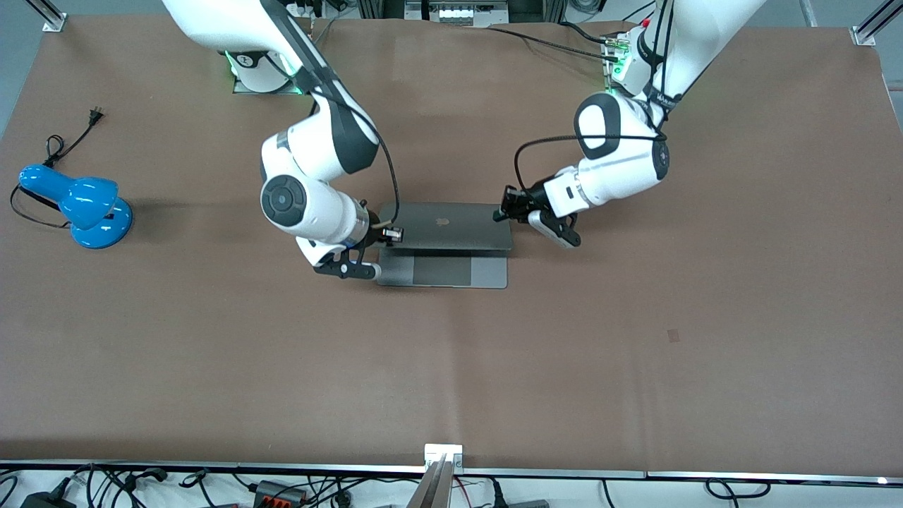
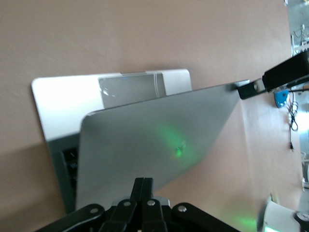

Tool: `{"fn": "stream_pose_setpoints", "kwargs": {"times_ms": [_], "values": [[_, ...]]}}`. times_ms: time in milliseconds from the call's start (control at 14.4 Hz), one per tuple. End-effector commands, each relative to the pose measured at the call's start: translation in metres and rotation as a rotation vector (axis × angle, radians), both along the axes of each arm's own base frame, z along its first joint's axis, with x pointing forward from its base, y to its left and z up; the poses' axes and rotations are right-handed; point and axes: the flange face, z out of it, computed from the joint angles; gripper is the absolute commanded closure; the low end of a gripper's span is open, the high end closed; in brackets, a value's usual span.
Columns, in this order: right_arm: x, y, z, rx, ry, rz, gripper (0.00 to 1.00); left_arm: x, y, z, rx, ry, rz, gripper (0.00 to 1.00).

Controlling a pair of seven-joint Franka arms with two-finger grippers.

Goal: Close laptop with both arms from behind
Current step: 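Push the screen's back edge forward with both grippers, tilting it down, then press the screen down flat onto the keyboard with both grippers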

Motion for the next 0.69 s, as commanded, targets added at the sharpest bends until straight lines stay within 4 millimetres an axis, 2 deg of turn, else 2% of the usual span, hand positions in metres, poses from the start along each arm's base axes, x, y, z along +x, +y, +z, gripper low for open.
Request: {"fn": "stream_pose_setpoints", "kwargs": {"times_ms": [0,139,347,486,625], "values": [[0.013,0.005,-0.015,-0.008,-0.024,-0.001,1.00,0.026,-0.003,-0.037,-0.027,-0.044,0.031,1.00],[0.017,0.006,-0.028,-0.008,-0.034,-0.010,1.00,0.035,-0.002,-0.055,-0.030,-0.058,0.047,1.00],[0.025,0.005,-0.047,-0.018,-0.029,-0.022,1.00,0.042,-0.009,-0.067,-0.036,-0.061,0.070,1.00],[0.029,0.004,-0.051,-0.020,-0.031,-0.024,1.00,0.042,-0.013,-0.074,-0.037,-0.054,0.076,1.00],[0.030,0.004,-0.059,-0.023,-0.031,-0.027,1.00,0.046,-0.004,-0.087,-0.023,-0.042,0.090,1.00]]}}
